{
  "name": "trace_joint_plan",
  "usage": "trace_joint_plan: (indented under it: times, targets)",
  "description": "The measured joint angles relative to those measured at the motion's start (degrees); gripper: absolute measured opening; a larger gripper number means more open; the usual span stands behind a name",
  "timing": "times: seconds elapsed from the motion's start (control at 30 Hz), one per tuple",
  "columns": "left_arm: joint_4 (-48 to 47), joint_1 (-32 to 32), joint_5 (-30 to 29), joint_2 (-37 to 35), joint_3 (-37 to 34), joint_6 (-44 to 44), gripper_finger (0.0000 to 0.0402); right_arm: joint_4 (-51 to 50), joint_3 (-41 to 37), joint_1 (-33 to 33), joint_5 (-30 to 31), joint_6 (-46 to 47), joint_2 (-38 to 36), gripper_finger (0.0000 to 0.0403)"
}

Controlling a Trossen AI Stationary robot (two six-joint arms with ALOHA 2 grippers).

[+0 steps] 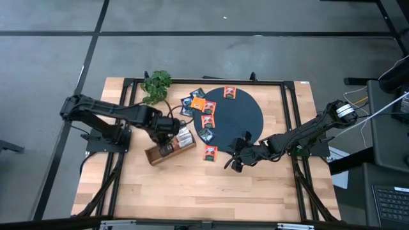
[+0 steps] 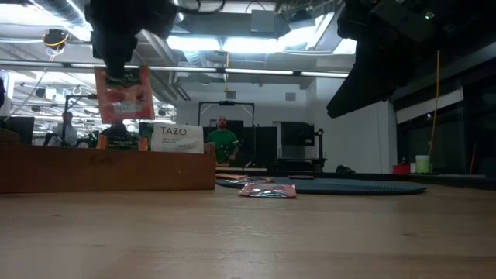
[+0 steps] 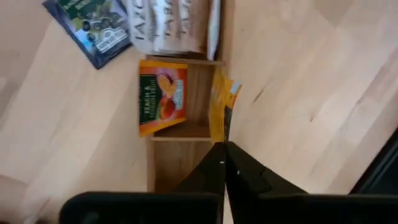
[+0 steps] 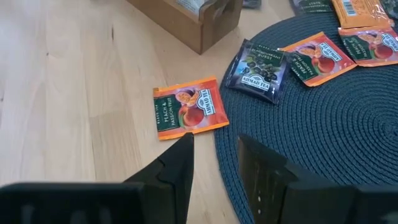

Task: Pick & Place Tea
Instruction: Put the orange tea bag into the middle section of the wooden organizer

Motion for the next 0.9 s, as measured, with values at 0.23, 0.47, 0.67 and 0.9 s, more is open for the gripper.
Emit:
trace_joint_plan:
  times: [0.23,0.47,0.67,0.9]
  targets:
    - [1.7,4.9,5.3,0.0,-4.4,3.3,0.0002,-0.3,0.0,0.0,0.0,-0.2,0.0,0.0124]
    - [5.4,7.5,6.6,0.0,-7.5,6.0,0.0002,-0.3,0.0,0.0,1.1,-1.3,0.0,0.0124]
    - [5.9,9.6,6.6,0.7,-7.6,8.0,0.0002,-0.3,0.0,0.0,1.9,-1.3,0.0,0.0124]
    - [3.8,10.5,7.1,2.7,-7.5,10.0,0.0002,-0.3,0.0,0.0,1.9,-1.3,0.1,0.0124]
